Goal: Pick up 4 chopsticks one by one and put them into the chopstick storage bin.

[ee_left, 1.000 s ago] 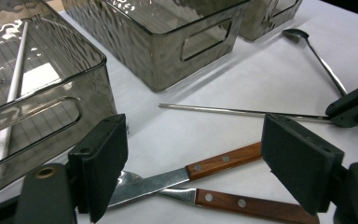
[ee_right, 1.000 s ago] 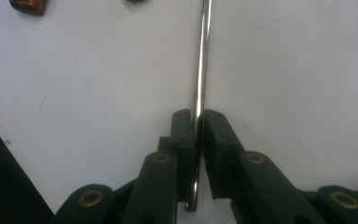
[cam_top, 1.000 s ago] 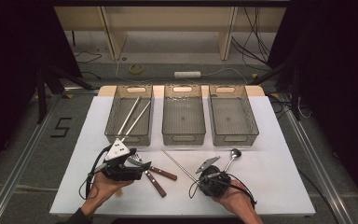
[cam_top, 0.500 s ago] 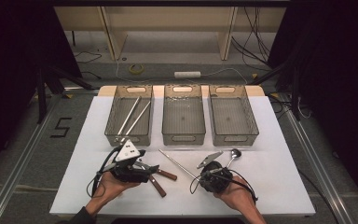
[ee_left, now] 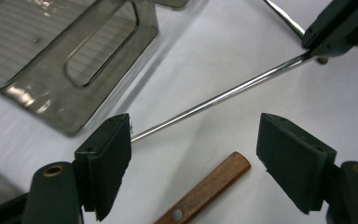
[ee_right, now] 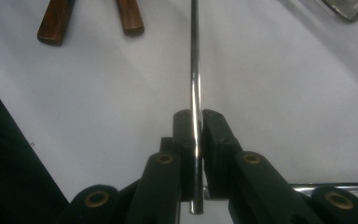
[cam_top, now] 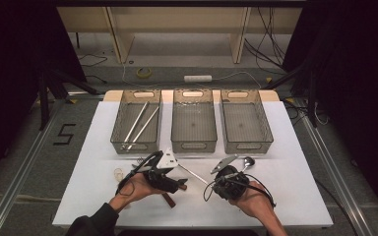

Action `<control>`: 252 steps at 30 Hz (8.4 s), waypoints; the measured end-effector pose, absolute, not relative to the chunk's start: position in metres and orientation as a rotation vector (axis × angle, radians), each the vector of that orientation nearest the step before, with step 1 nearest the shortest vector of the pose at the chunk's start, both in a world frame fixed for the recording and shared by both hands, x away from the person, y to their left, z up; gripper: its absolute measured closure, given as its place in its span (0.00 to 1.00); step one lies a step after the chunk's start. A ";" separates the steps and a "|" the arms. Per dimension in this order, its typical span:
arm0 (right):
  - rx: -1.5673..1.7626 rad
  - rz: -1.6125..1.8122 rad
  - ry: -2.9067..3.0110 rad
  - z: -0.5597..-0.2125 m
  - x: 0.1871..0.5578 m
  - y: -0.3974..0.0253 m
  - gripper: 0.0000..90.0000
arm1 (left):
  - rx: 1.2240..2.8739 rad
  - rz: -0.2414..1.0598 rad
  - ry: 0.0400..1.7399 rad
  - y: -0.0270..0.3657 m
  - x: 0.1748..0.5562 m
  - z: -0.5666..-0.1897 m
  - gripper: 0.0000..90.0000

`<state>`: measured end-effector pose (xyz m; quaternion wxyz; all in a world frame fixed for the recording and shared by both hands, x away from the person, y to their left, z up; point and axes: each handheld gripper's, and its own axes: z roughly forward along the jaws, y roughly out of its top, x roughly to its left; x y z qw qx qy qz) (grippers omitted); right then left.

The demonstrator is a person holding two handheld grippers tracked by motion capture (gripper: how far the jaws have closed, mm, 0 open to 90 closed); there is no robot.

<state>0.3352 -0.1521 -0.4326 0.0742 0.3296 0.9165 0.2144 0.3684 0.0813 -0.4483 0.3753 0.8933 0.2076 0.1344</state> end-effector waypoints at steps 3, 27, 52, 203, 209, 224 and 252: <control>0.986 0.647 2.755 -0.431 0.337 -0.154 0.94 | 2.327 0.329 0.496 0.072 0.371 -0.452 0.29; 0.965 0.660 2.758 -0.420 0.334 -0.153 0.94 | 2.450 0.369 0.351 0.040 0.392 -0.473 0.42; 0.941 0.719 2.758 -0.417 0.336 -0.158 0.94 | 2.500 0.385 0.159 0.034 0.391 -0.472 0.72; 1.044 1.211 2.419 -0.441 0.322 -0.184 0.35 | 2.018 0.533 1.262 0.204 0.531 -0.412 0.93; 1.045 1.207 2.417 -0.441 0.322 -0.184 0.35 | 2.031 0.525 1.281 0.207 0.531 -0.420 0.93; 1.045 1.209 2.418 -0.440 0.322 -0.184 0.35 | 2.014 0.547 1.317 0.208 0.524 -0.421 0.82; 1.056 1.203 2.399 -0.437 0.320 -0.187 0.35 | 2.031 0.499 1.394 0.204 0.422 -0.402 0.38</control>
